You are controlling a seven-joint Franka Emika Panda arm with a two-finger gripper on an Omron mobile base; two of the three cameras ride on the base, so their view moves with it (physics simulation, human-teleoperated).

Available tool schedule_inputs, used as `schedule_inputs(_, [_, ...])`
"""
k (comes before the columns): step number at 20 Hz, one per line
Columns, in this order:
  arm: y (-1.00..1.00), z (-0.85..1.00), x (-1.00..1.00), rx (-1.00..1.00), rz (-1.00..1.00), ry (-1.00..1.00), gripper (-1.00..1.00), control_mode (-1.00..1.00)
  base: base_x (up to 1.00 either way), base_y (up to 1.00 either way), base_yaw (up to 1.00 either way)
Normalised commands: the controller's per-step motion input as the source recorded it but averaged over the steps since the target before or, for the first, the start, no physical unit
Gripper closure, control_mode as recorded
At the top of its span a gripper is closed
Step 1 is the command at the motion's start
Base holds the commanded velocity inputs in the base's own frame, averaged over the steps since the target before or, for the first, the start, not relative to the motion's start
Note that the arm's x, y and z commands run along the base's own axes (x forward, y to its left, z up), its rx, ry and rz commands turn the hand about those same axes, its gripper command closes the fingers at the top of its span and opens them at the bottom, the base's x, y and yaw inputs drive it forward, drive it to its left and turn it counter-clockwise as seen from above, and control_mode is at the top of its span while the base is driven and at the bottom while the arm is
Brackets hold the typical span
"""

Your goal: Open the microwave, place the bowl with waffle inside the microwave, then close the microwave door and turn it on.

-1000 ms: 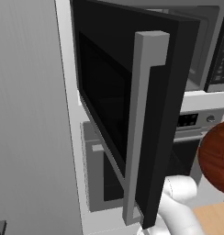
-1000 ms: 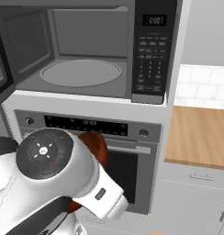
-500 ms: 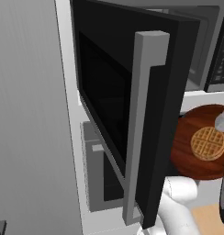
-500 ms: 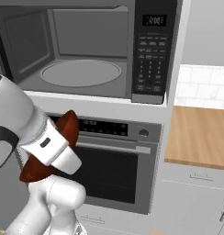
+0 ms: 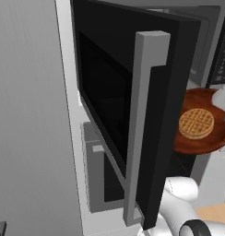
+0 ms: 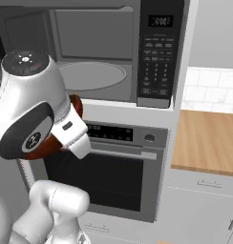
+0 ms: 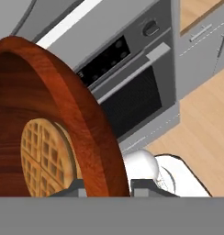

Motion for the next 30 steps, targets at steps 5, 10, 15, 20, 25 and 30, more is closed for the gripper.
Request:
schedule_inputs(5, [0.21,0.14,0.22,0.25,-0.11,-0.01,1.00,-1.00,0.00,0.00,0.00])
schedule_inputs(10, [0.39,0.00,0.14,0.14,-0.34,-0.01,1.00,-1.00,0.00,0.00,0.00])
schedule_inputs(15, [0.30,0.01,0.12,0.15,-0.36,-0.06,1.00,-1.00,0.00,0.00,0.00])
schedule_inputs(20, [0.00,0.19,0.58,0.31,-0.01,-0.03,1.00,-1.00,0.00,0.00,0.00])
schedule_inputs(25, [0.07,0.18,0.58,0.26,0.03,0.00,1.00,-1.00,0.00,0.00,0.00])
schedule_inputs(30, [0.33,0.04,0.47,0.11,0.00,-0.05,1.00,-1.00,0.00,0.00,0.00])
